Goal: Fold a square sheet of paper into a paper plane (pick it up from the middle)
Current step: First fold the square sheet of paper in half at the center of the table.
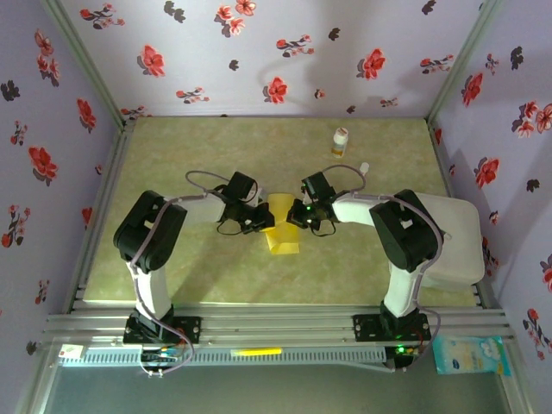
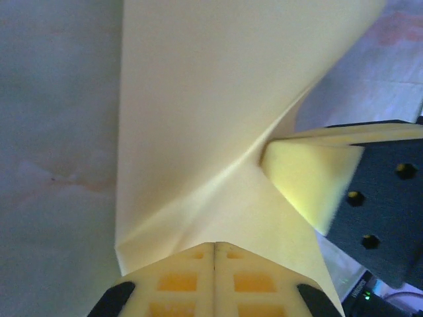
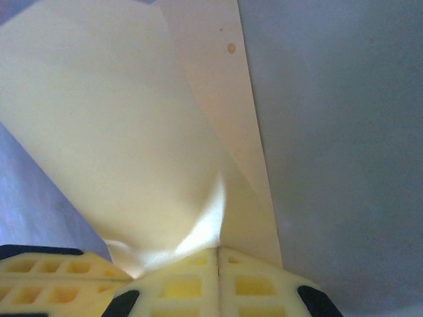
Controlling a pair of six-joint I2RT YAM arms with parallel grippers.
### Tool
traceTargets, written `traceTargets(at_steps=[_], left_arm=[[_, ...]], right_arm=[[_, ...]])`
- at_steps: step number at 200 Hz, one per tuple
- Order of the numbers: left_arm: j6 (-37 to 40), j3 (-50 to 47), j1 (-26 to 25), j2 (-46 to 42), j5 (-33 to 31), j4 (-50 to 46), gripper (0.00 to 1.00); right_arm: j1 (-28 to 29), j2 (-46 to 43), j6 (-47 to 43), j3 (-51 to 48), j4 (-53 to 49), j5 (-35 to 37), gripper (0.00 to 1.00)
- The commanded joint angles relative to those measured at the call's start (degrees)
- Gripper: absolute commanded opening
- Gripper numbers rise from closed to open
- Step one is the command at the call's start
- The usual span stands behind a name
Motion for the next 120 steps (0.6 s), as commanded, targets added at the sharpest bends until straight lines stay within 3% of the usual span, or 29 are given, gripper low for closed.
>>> traceTargets(at_steps=[1, 42, 120], left_arm=[[-3.3, 0.1, -0.4, -1.4, 2.8, 0.3, 0.0], [-2.8, -1.8, -0.9, -0.1, 3.4, 0.2, 0.0], [4.7, -4.1, -1.0, -1.0, -2.7, -8.0, 0.0]], right_arm=[[0.0, 1.6, -0.7, -2.2, -8.8, 6.3, 0.0], [0.0, 1.5, -0.6, -2.5, -8.9, 6.6, 0.0], [0.0, 1.3, -0.4, -2.7, -9.2, 7.1, 0.0]])
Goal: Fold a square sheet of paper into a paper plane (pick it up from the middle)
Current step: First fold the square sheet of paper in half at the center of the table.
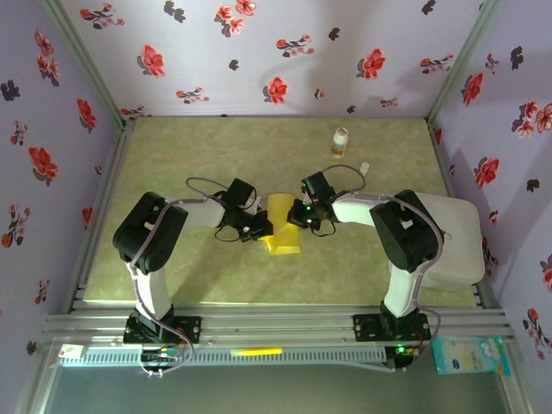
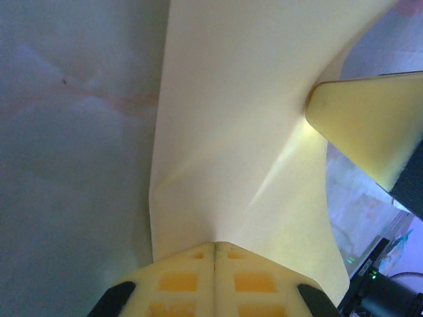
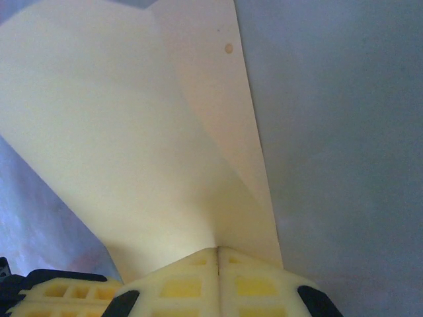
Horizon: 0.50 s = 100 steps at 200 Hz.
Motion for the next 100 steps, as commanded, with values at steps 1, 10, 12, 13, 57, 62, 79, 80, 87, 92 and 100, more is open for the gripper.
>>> traceTargets(at_steps=[1, 10, 12, 13, 57, 62, 79, 80, 87, 92, 100], left_arm=[[3.3, -0.4, -0.3, -0.8, -4.0, -7.8, 0.0], [2.7, 0.1, -0.4, -2.1, -3.9, -7.7, 0.0], [2.6, 0.2, -0.4, -2.4, -3.9, -7.6, 0.0], [2.5, 0.3, -0.4, -2.5, -3.8, -7.6, 0.0], [-4.8, -0.8, -0.5, -6.1, -1.6, 0.6, 0.0], [-5.8, -1.5, -0.5, -5.8, -1.0, 2.4, 0.0], [-8.4, -3.7, -0.6, -4.8, 1.0, 7.8, 0.0], [-8.5, -3.8, -0.6, -4.8, 1.2, 8.0, 0.0], [-9.0, -4.2, -0.6, -4.4, 1.8, 9.0, 0.0], [-9.2, -4.4, -0.7, -4.2, 2.0, 9.3, 0.0], [-9.1, -4.7, -0.8, -3.9, 2.0, 9.5, 0.0]], right_arm=[[-0.1, 1.6, -0.3, -2.7, -8.8, 6.4, 0.0], [-0.1, 1.5, -0.3, -2.7, -8.8, 6.4, 0.0], [-0.1, 1.5, -0.3, -2.7, -8.8, 6.4, 0.0], [0.0, 1.5, -0.3, -2.7, -8.8, 6.4, 0.0], [-0.1, 1.1, -1.1, -1.4, -11.5, 8.0, 0.0], [-0.1, 1.1, -1.1, -1.4, -11.6, 8.2, 0.0], [-0.1, 1.1, -1.0, -1.3, -11.2, 7.9, 0.0], [-0.1, 1.2, -0.9, -1.3, -11.2, 7.9, 0.0], [0.0, 1.2, -1.0, -1.2, -11.1, 7.6, 0.0], [0.0, 1.3, -1.0, -1.2, -11.2, 7.7, 0.0], [0.0, 1.3, -1.0, -1.2, -11.2, 7.7, 0.0]])
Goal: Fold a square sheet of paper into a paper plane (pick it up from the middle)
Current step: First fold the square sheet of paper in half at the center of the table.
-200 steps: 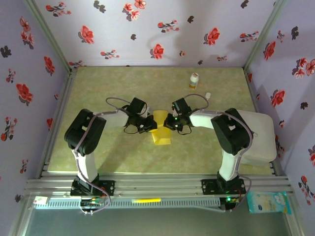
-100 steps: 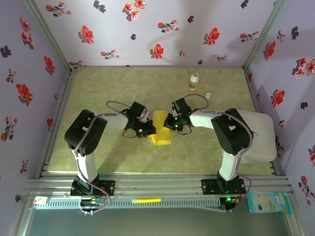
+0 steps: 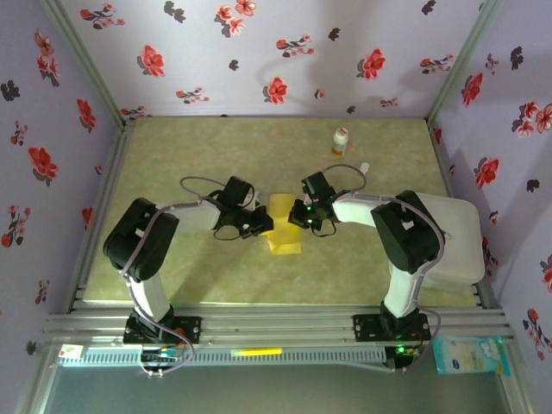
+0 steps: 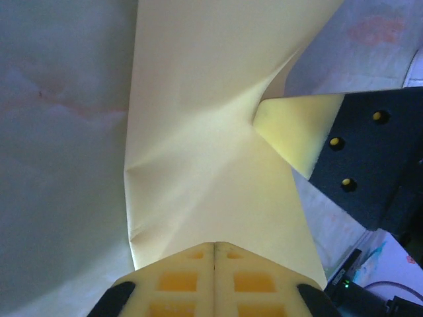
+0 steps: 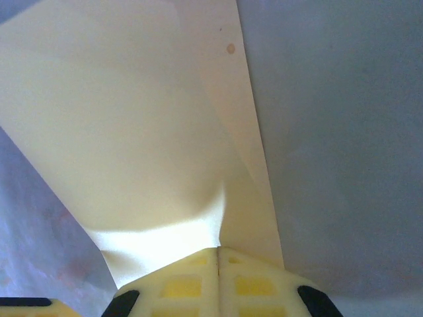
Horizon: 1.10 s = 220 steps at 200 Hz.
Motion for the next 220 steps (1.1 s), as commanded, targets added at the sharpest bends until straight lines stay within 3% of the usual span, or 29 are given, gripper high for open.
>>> traceTargets(at_steps=[1, 49, 109, 162, 192, 220], left_arm=[[-3.2, -1.8, -0.5, 1.0, 2.6, 4.4, 0.0], [-1.4, -3.7, -0.8, 2.5, 2.8, 3.0, 0.0], [3.9, -4.9, -0.8, 1.4, -2.3, -4.7, 0.0], [-0.6, -1.4, -1.1, -4.7, -1.7, -2.3, 0.0], [-4.9, -2.3, -1.8, -3.3, 1.3, 4.1, 0.0], [-4.8, -2.0, -2.7, -0.7, 2.1, 4.1, 0.0]], right_arm=[[-0.1, 1.9, -0.9, -1.5, -9.3, 5.8, 0.0], [-0.1, 2.0, -0.9, -1.7, -9.2, 5.8, 0.0], [-0.1, 2.3, -0.9, -1.9, -9.2, 5.8, 0.0], [-0.1, 1.9, -0.9, -2.1, -9.2, 6.1, 0.0], [-0.1, 1.4, -0.8, -2.3, -9.0, 6.2, 0.0], [-0.1, 1.1, -0.9, -2.6, -9.0, 6.4, 0.0]])
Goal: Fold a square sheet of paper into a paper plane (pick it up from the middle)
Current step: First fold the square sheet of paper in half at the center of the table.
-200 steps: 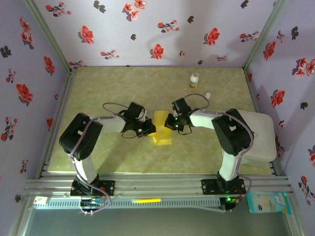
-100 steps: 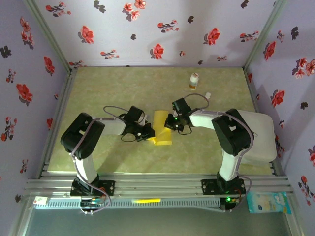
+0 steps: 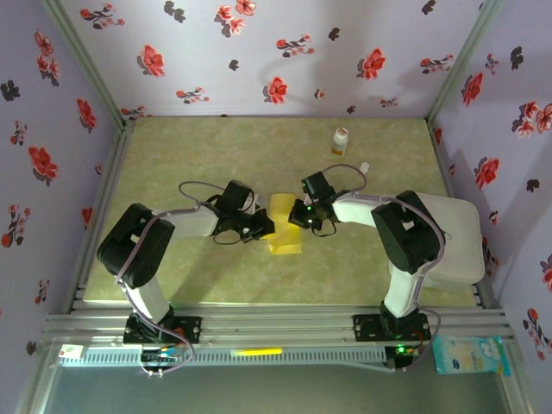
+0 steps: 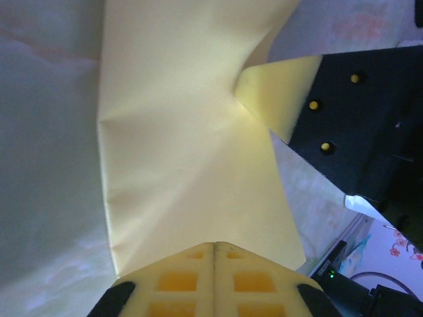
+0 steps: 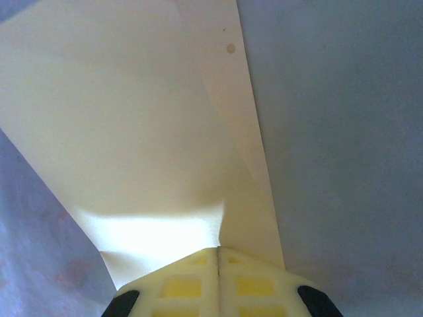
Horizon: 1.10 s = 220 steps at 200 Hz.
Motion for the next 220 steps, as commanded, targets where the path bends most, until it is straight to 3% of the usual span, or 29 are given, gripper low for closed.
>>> traceTargets(at_steps=[1, 87, 150, 220], left_arm=[[-1.7, 0.7, -1.0, 2.5, 1.9, 1.6, 0.0], [-1.5, -9.5, -1.6, 1.4, -1.3, 2.5, 0.0], [-0.3, -4.3, -1.9, -2.8, -1.3, -0.9, 0.0], [-5.1, -3.4, -2.5, 1.5, 1.1, 7.3, 0.0]], right_arm=[[-0.1, 1.4, -0.9, -2.6, -8.6, 5.8, 0.0], [-0.1, 1.5, -0.6, -3.3, -8.1, 5.8, 0.0], [-0.1, 1.0, -0.5, -3.5, -7.7, 5.8, 0.0], [-0.1, 1.0, -0.7, -3.7, -7.7, 5.8, 0.0]])
